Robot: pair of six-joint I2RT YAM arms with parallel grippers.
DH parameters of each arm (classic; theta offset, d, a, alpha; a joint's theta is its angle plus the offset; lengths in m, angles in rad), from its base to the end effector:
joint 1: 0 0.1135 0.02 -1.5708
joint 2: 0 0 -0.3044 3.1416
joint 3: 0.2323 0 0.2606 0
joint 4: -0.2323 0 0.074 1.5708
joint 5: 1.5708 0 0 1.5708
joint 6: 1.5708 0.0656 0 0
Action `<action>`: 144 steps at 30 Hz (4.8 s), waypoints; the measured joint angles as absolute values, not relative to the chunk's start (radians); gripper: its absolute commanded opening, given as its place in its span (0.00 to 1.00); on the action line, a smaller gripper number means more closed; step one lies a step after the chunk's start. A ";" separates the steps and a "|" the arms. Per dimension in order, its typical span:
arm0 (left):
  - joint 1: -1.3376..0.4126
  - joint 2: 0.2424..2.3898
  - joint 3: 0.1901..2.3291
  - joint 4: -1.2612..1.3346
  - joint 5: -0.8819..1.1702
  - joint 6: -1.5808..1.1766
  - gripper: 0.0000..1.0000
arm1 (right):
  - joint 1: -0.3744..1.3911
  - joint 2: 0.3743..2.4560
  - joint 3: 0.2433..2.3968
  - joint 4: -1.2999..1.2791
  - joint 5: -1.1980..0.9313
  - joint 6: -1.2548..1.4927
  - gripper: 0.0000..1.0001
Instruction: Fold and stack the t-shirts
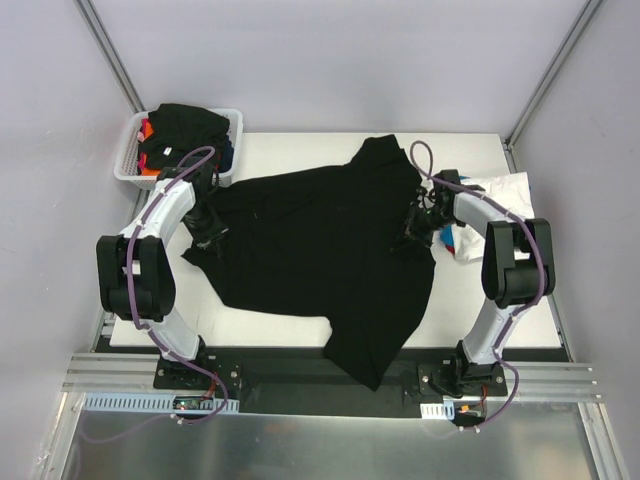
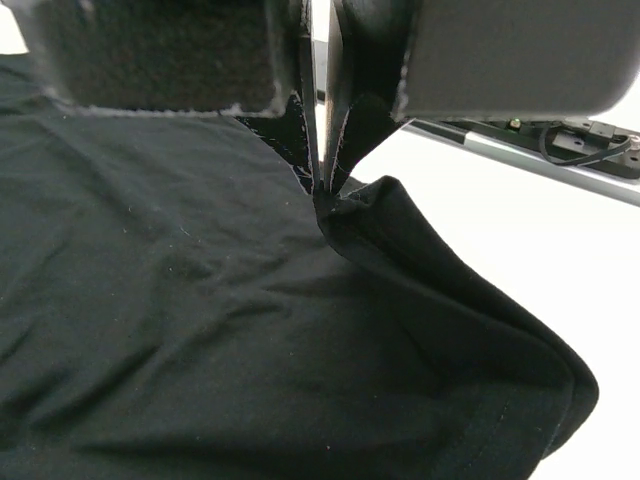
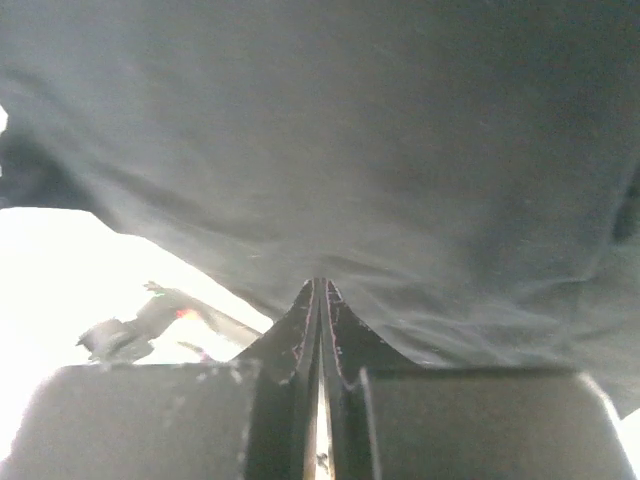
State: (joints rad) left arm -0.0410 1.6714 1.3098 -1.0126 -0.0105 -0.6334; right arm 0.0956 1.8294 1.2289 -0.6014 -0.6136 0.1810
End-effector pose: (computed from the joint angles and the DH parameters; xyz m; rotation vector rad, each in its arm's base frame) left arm 0.3360 -0.0131 0.2459 -0.8629 2.8225 -0.0817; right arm 0.3816 0.0745 0.1949 -0.0445 2.7238 0.9232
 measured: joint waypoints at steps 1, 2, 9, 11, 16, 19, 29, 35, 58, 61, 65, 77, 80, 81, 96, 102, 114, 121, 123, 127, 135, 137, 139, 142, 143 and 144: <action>-0.043 1.671 1.310 -1.011 -0.010 -0.633 0.00 | 0.110 1.831 1.217 -0.609 -0.590 0.171 0.01; -0.045 1.671 1.310 -1.010 -0.009 -0.633 0.00 | 0.121 1.837 1.215 -0.629 -0.552 0.162 0.01; -0.047 1.671 1.310 -1.008 -0.009 -0.620 0.01 | 0.151 1.852 1.341 -0.780 -0.198 0.113 0.01; -0.047 1.671 1.310 -1.008 -0.009 -0.616 0.01 | 0.173 1.856 1.384 -0.803 -0.102 0.110 0.01; -0.047 1.674 1.312 -1.010 -0.009 -0.611 0.01 | 0.260 1.864 1.426 -0.869 0.088 0.110 0.01; -0.047 1.687 1.324 -1.009 -0.009 -0.609 0.01 | 0.281 1.882 1.426 -0.895 0.121 0.110 0.01; -0.047 1.704 1.326 -1.009 -0.009 -0.590 0.01 | 0.273 1.947 1.416 -0.910 0.131 0.111 0.01; -0.047 1.727 1.332 -1.010 -0.009 -0.586 0.01 | 0.252 2.008 1.445 -0.916 0.122 0.111 0.01; -0.047 1.747 1.335 -1.009 -0.009 -0.586 0.02 | 0.171 2.111 1.591 -0.938 0.096 0.088 0.01; -0.047 1.747 1.339 -1.009 -0.009 -0.586 0.02 | 0.168 2.120 1.603 -0.946 0.093 0.085 0.01; -0.047 1.750 1.341 -1.009 -0.009 -0.587 0.02 | 0.166 2.147 1.644 -0.973 0.092 0.083 0.01; -0.047 1.781 1.376 -1.018 -0.009 -0.586 0.02 | 0.150 2.299 1.914 -1.025 0.105 0.089 0.01; -0.047 1.781 1.382 -1.024 -0.009 -0.586 0.02 | 0.142 2.331 1.972 -1.026 0.105 0.090 0.10; -0.047 1.782 1.384 -1.025 -0.009 -0.586 0.02 | 0.139 2.332 1.976 -1.022 0.102 0.089 0.13; -0.051 1.831 1.413 -1.024 -0.001 -0.587 0.02 | 0.222 1.657 1.386 -0.923 -0.057 0.093 0.29; -0.060 1.790 1.373 -1.011 -0.001 -0.587 0.02 | 0.339 1.489 1.101 -0.931 -0.111 0.127 0.01; -0.085 1.716 1.318 -1.004 -0.001 -0.587 0.02 | 0.399 1.238 0.786 -0.950 -0.221 0.183 0.25; -0.099 1.695 1.289 -1.003 -0.004 -0.586 0.02 | 0.429 1.117 0.687 -0.982 -0.270 0.206 0.33; -0.102 1.690 1.285 -1.003 -0.004 -0.586 0.02 | 0.437 1.089 0.670 -0.995 -0.282 0.209 0.34; -0.110 1.689 1.283 -1.003 -0.008 -0.585 0.02 | 0.450 1.038 0.640 -1.037 -0.313 0.211 0.36; -0.119 1.689 1.293 -1.003 -0.008 -0.585 0.02 | 0.457 1.002 0.633 -1.122 -0.345 0.218 0.36; -0.119 1.689 1.307 -1.003 -0.007 -0.585 0.03 | 0.458 1.014 0.627 -1.110 -0.345 0.218 0.36; -0.119 1.689 1.324 -1.003 -0.007 -0.585 0.03 | 0.463 1.031 0.610 -1.072 -0.345 0.223 0.35; -0.119 1.689 1.337 -1.001 -0.008 -0.585 0.02 | 0.478 1.076 0.570 -0.994 -0.344 0.232 0.31; -0.119 1.689 1.337 -1.002 -0.008 -0.584 0.03 | 0.483 1.093 0.558 -0.971 -0.342 0.235 0.26; -0.119 1.689 1.337 -1.003 -0.008 -0.584 0.03 | 0.489 1.108 0.548 -0.949 -0.337 0.237 0.18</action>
